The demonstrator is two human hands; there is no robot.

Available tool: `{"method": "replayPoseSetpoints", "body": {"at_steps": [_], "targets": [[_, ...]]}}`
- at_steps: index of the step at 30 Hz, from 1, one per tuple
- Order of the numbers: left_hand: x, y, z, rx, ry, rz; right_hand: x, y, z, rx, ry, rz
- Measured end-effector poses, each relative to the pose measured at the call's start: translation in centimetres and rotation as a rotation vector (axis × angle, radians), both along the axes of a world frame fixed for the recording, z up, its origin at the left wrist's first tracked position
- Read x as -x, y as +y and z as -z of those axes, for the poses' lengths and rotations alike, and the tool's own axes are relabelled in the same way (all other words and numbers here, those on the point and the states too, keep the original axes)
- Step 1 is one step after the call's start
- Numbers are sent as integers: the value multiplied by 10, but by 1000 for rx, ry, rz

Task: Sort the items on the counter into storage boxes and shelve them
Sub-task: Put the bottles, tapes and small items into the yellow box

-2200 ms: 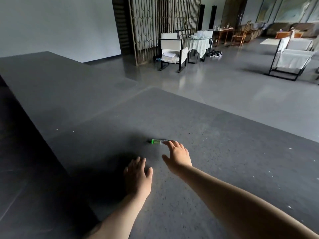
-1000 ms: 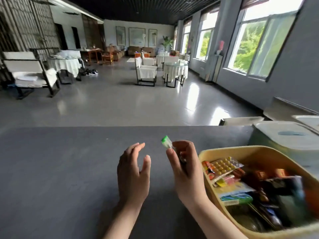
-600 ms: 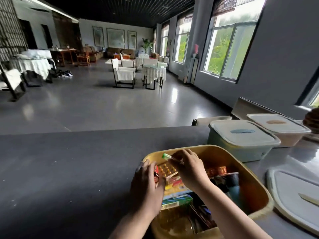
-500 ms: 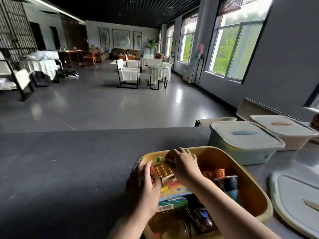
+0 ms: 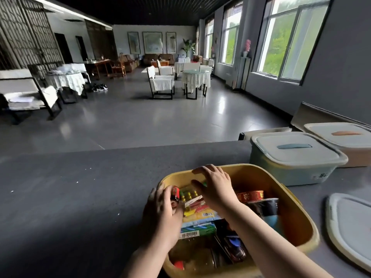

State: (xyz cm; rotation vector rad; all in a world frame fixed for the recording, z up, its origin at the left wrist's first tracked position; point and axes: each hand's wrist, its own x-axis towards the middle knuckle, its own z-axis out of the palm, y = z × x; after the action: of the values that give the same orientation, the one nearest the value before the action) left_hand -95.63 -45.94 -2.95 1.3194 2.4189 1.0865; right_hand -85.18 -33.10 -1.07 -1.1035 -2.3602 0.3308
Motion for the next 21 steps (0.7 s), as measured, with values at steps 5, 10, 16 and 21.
{"method": "replayPoseSetpoints", "body": {"at_steps": [5, 10, 16, 21], "targets": [[-50, 15, -29, -138, 35, 251, -54, -25, -16, -62, 130, 153], [-134, 43, -43, -245, 18, 443, -146, -27, -20, -44, 206, 362], [-237, 76, -29, -245, -49, 609, -279, -11, -14, -5, 233, 586], [-331, 123, -8, -214, -34, 621, -389, 15, 7, 14, 232, 692]]}}
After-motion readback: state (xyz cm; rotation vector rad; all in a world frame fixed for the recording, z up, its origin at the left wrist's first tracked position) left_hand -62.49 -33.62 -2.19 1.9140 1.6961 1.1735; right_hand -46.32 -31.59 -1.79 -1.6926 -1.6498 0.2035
